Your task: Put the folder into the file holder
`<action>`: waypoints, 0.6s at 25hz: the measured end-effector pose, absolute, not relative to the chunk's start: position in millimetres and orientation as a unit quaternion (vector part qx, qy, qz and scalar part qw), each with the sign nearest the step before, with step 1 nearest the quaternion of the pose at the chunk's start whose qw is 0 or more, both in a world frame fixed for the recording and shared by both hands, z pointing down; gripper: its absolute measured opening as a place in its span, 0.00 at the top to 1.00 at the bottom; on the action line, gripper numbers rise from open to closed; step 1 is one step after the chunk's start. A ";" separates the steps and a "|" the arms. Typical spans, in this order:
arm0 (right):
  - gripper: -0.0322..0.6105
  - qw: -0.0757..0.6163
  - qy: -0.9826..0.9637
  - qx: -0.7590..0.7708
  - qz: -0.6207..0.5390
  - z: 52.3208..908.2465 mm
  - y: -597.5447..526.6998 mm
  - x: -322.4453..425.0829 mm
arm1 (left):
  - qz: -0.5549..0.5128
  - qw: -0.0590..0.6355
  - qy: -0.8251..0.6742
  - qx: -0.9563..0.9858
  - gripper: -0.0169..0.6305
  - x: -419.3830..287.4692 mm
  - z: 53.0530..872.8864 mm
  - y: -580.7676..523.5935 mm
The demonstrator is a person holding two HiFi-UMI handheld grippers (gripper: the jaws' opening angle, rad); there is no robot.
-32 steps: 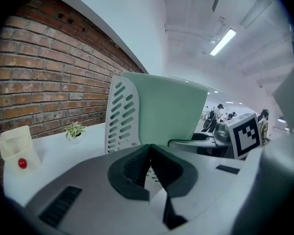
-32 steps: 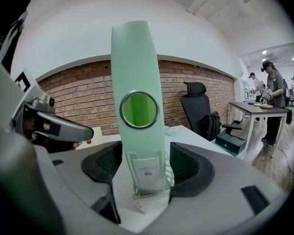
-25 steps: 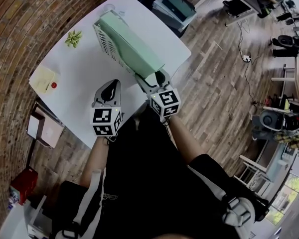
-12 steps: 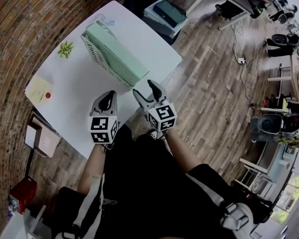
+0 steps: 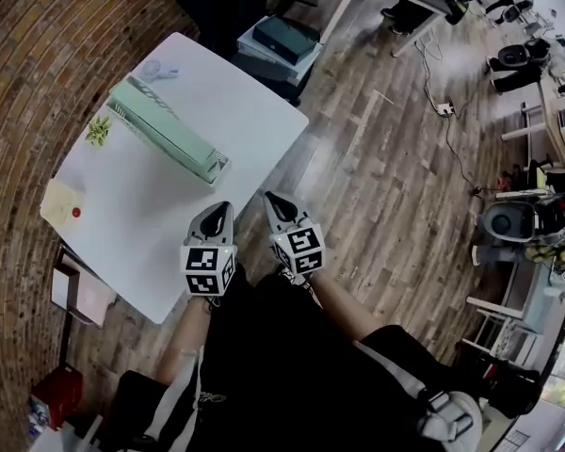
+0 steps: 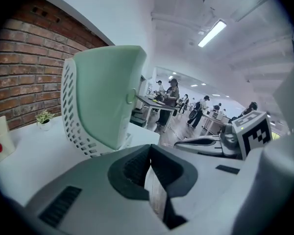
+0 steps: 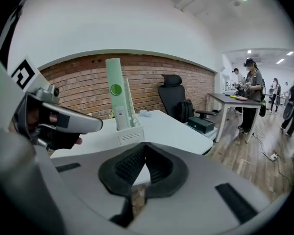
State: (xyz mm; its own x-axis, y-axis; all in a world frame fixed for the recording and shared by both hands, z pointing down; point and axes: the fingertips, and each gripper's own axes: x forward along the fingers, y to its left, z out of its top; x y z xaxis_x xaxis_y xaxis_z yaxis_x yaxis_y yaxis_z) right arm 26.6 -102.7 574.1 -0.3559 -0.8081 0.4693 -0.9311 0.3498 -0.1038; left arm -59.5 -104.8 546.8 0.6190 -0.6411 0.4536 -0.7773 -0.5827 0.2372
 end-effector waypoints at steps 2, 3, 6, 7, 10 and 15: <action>0.94 0.173 -0.798 0.546 0.186 575.5 -94.0 37.9 | 0.167 0.212 -0.394 0.879 0.94 -43.6 547.0 -94.6; 0.94 0.173 -0.796 0.548 0.188 574.4 -90.0 43.0 | 0.169 0.213 -0.389 0.880 0.94 -36.5 547.3 -89.9; 0.94 0.173 -0.793 0.553 0.189 573.1 -76.7 56.5 | 0.175 0.212 -0.378 0.884 0.94 -18.8 548.1 -77.7; 0.94 0.173 -0.792 0.554 0.188 572.8 -71.7 60.9 | 0.176 0.212 -0.376 0.885 0.94 -13.5 548.3 -73.5; 0.94 0.172 -0.790 0.558 0.189 571.9 -54.9 75.1 | 0.178 0.213 -0.373 0.885 0.94 1.7 549.7 -60.7; 0.94 0.170 -0.785 0.566 0.186 564.3 -26.4 97.3 | 0.178 0.216 -0.369 0.886 0.94 24.9 548.5 -37.7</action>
State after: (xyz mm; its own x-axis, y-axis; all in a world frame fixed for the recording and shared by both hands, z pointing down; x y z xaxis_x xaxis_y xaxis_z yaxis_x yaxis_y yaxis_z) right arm 97.3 -26.4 564.3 -0.3018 -0.8250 0.4778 -0.9517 0.2907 -0.0991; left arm 24.9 -37.7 548.5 0.6641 -0.5770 0.4753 -0.7309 -0.6348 0.2507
